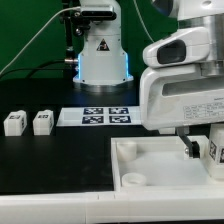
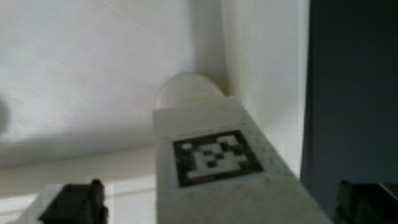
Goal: Assemble one leg
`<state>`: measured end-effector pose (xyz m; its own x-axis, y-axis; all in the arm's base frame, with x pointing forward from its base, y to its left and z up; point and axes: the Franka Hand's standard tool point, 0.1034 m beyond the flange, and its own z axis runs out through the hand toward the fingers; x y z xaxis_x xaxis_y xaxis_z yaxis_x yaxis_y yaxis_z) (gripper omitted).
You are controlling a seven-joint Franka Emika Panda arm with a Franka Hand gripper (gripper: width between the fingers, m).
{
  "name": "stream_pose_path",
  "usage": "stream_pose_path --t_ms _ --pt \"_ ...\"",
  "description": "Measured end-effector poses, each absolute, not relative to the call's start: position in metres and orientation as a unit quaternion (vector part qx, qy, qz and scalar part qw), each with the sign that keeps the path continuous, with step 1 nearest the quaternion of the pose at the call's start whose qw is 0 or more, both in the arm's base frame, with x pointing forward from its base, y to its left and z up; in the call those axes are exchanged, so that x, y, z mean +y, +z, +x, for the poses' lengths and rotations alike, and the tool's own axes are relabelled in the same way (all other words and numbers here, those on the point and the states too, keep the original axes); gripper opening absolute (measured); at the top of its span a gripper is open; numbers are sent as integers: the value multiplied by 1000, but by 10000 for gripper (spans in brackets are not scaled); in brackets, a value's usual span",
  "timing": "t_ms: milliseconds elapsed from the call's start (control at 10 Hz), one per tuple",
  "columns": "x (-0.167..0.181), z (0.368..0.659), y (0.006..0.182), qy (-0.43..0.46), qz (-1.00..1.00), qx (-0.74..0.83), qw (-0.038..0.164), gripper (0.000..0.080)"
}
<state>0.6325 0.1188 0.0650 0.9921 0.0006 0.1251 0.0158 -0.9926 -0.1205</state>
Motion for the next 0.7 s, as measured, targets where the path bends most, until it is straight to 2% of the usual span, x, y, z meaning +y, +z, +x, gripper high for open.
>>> stream_pose_path --t_ms 100,200,300,400,500,700 --pt "119 632 65 -62 -996 12 63 649" --pt "119 632 65 -61 -996 17 63 519" --pt "120 632 65 -60 -996 31 65 519" --pt "121 632 65 -56 -992 93 72 383" --pt "116 632 64 -53 -988 125 71 289" --pt "113 632 63 -54 -961 259 86 289"
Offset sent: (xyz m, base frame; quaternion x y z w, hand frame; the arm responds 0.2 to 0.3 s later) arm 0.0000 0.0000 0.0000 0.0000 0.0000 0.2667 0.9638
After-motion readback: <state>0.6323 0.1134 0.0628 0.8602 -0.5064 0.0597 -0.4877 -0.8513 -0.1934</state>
